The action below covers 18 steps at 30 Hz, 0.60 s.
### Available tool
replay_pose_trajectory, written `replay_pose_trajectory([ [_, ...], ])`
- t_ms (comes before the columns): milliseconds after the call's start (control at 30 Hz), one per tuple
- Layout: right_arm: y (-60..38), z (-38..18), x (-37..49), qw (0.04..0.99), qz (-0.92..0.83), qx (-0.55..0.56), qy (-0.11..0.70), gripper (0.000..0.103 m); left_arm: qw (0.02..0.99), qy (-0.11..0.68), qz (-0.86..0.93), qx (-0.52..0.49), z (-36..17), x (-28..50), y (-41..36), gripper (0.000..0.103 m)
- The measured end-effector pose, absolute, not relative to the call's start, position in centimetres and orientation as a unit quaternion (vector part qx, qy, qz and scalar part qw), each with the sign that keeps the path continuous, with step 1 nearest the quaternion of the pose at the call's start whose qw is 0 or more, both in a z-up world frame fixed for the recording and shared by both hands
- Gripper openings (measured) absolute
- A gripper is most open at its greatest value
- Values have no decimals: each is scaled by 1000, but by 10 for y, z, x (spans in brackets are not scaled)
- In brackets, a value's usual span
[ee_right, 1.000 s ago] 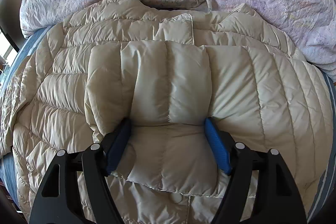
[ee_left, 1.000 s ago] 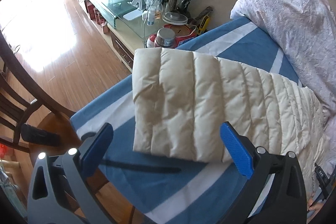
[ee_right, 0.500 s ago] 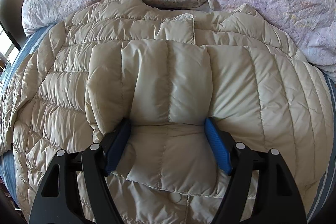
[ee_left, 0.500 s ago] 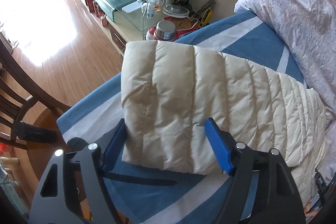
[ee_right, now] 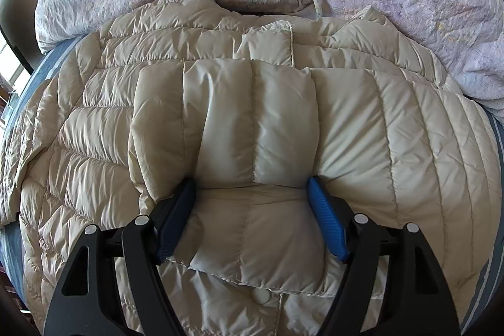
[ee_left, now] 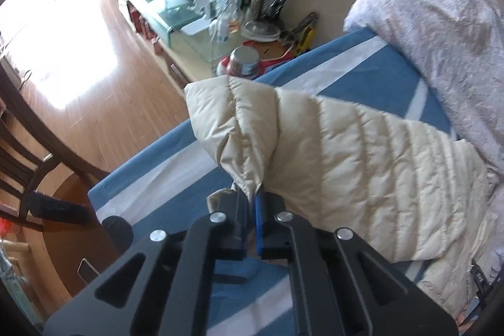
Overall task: Fold large clothes
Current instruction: 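Close the left gripper on the other sleeve cuff, then carry the sleeve with the left gripper across the jacket and release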
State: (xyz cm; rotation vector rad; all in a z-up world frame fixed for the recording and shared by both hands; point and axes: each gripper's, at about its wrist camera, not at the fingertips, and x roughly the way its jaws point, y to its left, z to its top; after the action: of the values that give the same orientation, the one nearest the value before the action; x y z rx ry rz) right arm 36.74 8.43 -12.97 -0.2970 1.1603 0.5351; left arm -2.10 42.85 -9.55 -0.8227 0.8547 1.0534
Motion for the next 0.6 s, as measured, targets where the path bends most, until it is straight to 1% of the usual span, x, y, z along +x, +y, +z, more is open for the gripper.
replay_pose_trajectory([
  [233, 88, -129, 368, 788, 247, -147, 544, 76, 766, 348, 436, -319, -34, 22, 408, 2],
  [333, 86, -123, 370, 783, 247, -143, 552, 77, 800, 336, 403, -292, -4, 54, 388, 2],
  [433, 78, -113, 370, 786, 248, -129, 552, 79, 830, 326, 363, -269, 22, 90, 363, 2],
  [467, 74, -108, 370, 789, 248, -122, 548, 81, 838, 324, 351, -264, 27, 99, 356, 2],
  [600, 54, -89, 366, 803, 244, -106, 534, 82, 869, 316, 281, -257, 47, 145, 312, 2],
])
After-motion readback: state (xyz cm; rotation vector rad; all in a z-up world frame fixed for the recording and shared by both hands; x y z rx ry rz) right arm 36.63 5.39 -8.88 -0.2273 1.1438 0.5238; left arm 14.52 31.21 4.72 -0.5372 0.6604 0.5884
